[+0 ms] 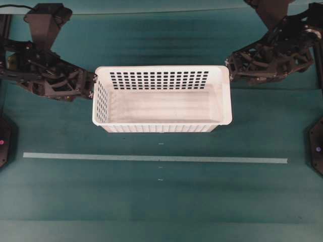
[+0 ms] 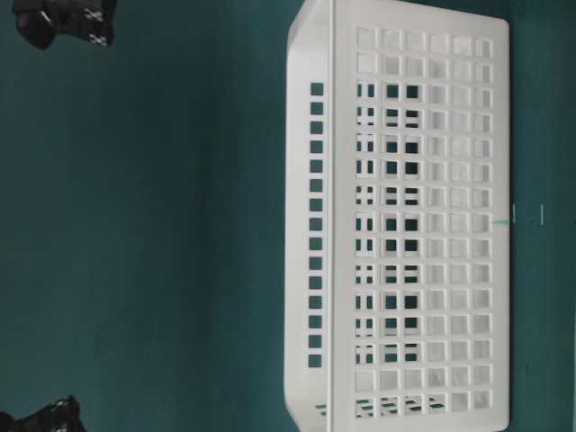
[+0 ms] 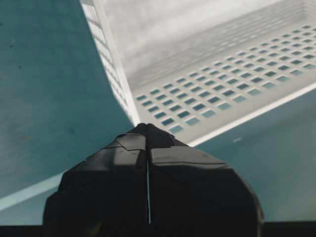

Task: Lift the white basket with both hands.
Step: 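Move both grippers toward the left and right short ends of the white basket, then lower both open grippers over the basket's end rims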

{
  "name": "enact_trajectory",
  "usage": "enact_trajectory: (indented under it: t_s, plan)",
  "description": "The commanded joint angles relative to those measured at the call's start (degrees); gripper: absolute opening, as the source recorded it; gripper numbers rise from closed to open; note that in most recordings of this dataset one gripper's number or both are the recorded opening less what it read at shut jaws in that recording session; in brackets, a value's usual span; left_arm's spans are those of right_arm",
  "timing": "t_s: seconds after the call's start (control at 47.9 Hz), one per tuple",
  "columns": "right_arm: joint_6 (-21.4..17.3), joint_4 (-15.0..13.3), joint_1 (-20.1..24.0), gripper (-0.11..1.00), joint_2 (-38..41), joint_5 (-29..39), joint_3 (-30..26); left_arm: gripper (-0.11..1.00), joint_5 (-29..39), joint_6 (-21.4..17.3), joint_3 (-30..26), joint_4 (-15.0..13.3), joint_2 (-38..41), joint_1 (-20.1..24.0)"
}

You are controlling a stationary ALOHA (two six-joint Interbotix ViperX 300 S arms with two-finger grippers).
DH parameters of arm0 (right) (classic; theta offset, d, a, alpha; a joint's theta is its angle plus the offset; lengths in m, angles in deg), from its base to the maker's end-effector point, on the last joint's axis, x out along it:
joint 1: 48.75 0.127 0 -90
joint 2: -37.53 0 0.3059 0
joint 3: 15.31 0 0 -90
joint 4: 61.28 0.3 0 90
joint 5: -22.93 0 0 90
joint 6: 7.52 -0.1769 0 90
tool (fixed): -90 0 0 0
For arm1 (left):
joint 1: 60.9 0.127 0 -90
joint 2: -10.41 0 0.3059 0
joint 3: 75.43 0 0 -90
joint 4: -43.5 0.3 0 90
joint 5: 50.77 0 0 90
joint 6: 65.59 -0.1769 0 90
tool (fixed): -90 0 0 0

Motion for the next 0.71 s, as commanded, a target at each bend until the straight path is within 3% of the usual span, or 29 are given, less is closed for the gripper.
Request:
enact_trajectory:
  t_s: [0.0, 0.25, 0.396, 0.563, 0.689]
  plan:
    - [-0.09, -0.26, 0.53, -0.03, 0.53, -0.70, -0.18, -0.06, 0.00, 0.09, -1.41, 0.26, -0.18, 0.09]
    - [-0.79, -0.26, 0.79, 0.03, 0.35, -3.08, 0.97, -0.06, -0.79, 0.18, -1.05, 0.35, -0.09, 0.09]
    - [-1.32, -0.26, 0.79, 0.14, 0.79, -5.10, 1.05, -0.05, -4.13, -0.18, -0.35, 0.26, -0.09, 0.09]
    - [-3.43, 1.58, 0.26, 0.47, 1.58, -5.63, 1.05, 0.02, -6.94, -0.35, 0.88, 0.35, -0.35, 0.18]
    - [-7.47, 1.67, 0.00, 0.79, 2.29, -5.98, 1.05, 0.23, -7.29, -0.18, 1.58, 0.26, -0.88, 0.09]
